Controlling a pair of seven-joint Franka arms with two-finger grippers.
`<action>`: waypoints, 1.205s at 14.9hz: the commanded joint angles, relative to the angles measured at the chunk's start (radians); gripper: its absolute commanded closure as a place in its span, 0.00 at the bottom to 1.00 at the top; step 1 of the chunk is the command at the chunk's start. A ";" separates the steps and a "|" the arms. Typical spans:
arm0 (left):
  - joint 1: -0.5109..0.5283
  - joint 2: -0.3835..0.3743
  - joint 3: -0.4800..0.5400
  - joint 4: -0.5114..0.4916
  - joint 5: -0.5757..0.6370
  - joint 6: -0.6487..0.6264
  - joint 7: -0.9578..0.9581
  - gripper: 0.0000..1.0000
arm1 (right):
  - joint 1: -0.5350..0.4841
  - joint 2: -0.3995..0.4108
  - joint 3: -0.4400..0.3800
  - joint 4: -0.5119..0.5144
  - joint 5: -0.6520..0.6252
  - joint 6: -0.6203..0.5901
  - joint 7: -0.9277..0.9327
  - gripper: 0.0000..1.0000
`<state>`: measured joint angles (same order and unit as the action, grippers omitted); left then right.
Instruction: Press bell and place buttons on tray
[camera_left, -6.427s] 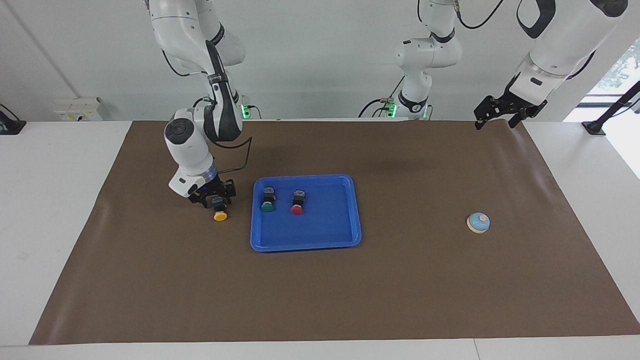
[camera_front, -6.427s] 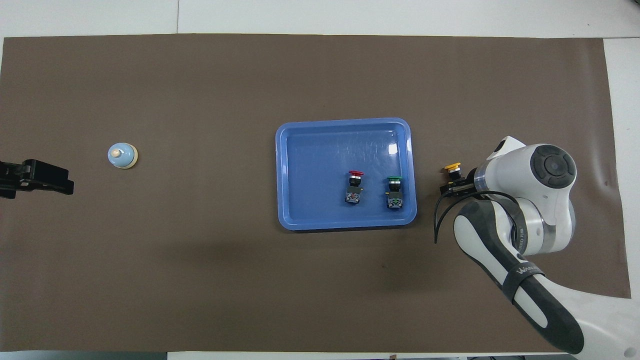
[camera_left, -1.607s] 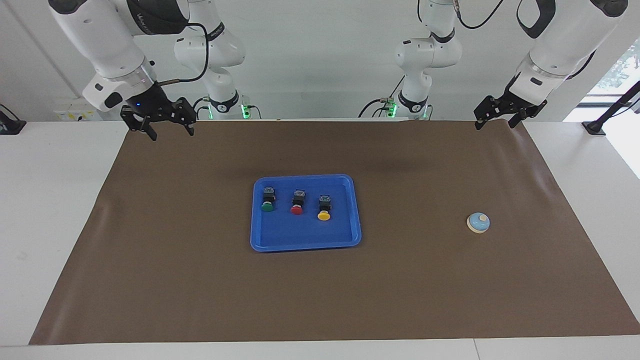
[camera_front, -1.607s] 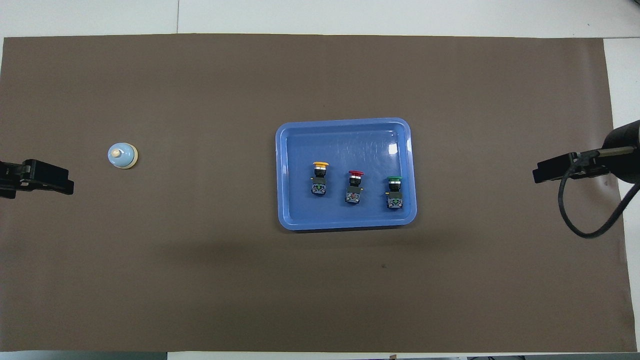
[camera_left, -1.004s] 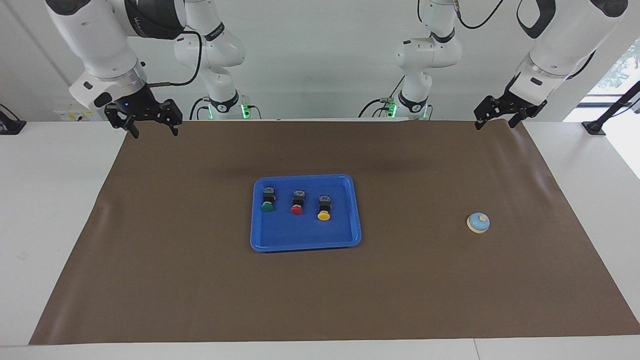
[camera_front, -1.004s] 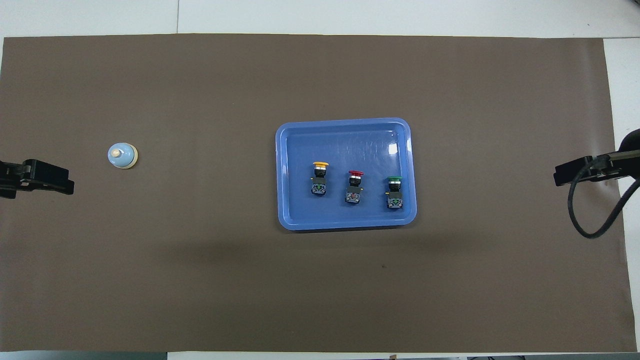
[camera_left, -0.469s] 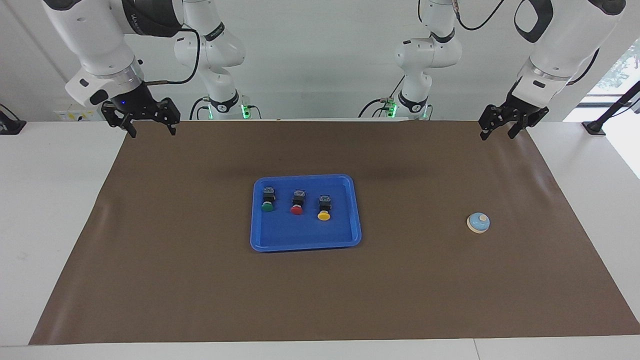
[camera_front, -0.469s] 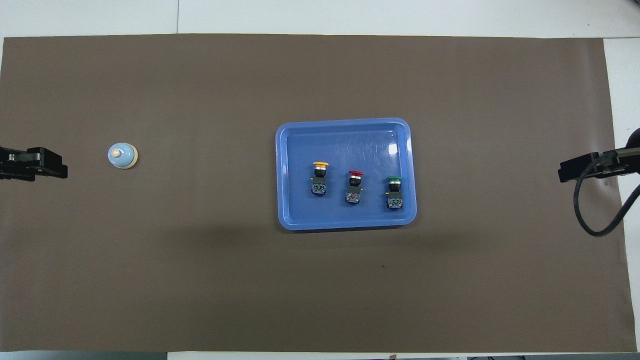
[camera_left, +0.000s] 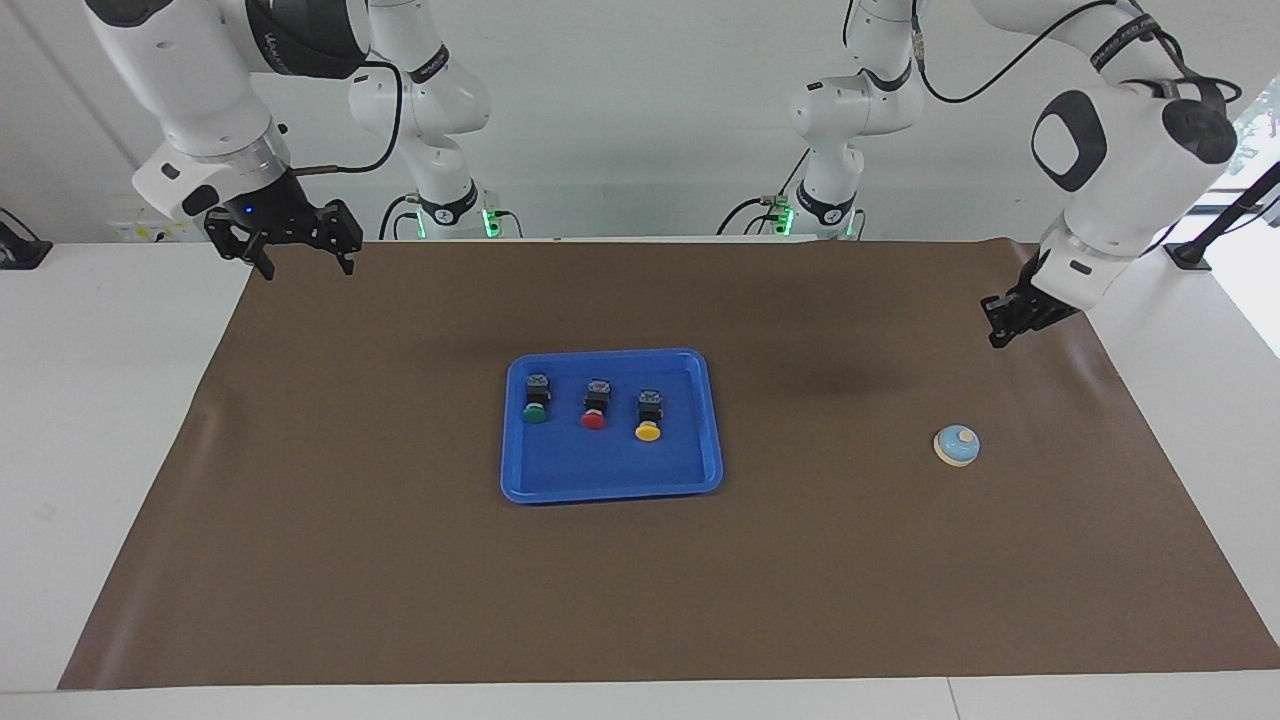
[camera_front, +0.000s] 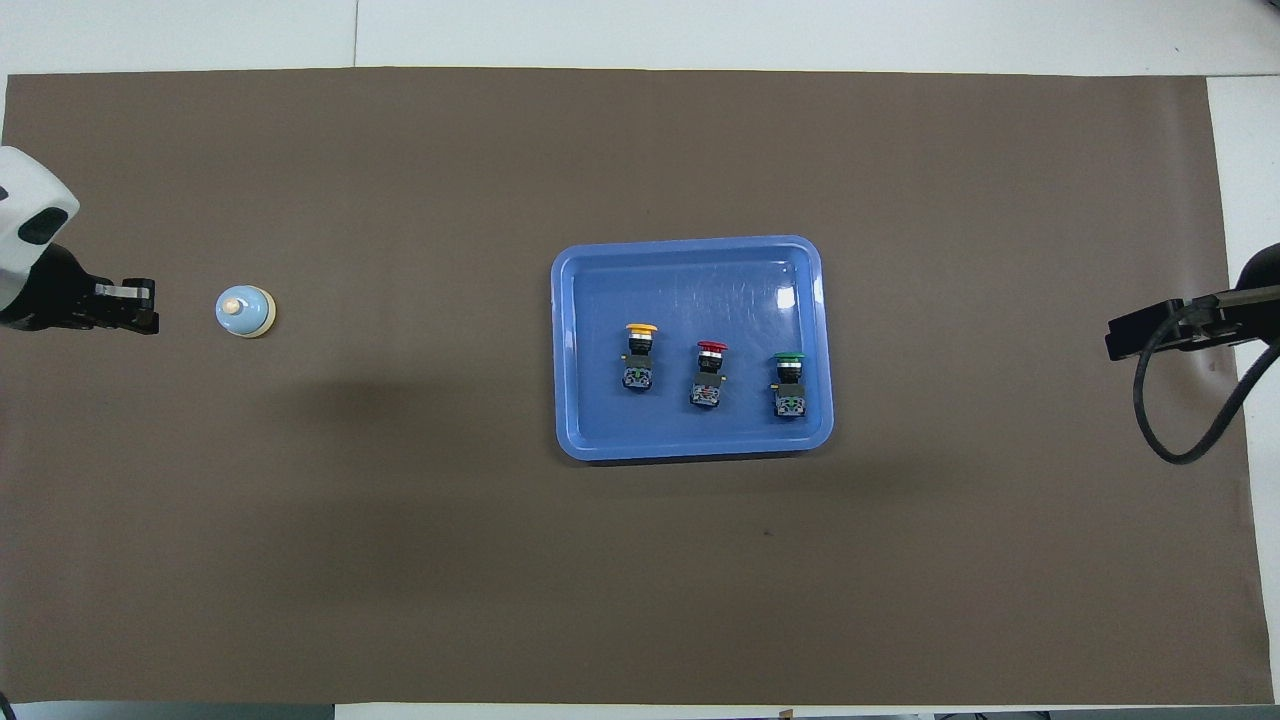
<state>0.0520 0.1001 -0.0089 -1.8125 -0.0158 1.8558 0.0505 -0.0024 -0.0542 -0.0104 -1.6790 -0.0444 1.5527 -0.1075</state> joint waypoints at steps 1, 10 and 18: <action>0.011 0.078 -0.005 0.007 0.019 0.081 0.031 1.00 | -0.005 -0.001 0.007 0.005 -0.003 -0.020 0.012 0.00; 0.019 0.211 -0.003 -0.122 0.027 0.393 0.028 1.00 | -0.007 -0.001 0.007 0.005 -0.003 -0.026 0.012 0.00; 0.009 0.207 -0.005 0.066 0.042 0.129 0.023 1.00 | -0.007 -0.003 0.007 0.005 -0.003 -0.026 0.011 0.00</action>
<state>0.0751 0.2996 -0.0176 -1.8808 0.0075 2.1500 0.0765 -0.0030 -0.0542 -0.0095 -1.6790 -0.0444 1.5424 -0.1075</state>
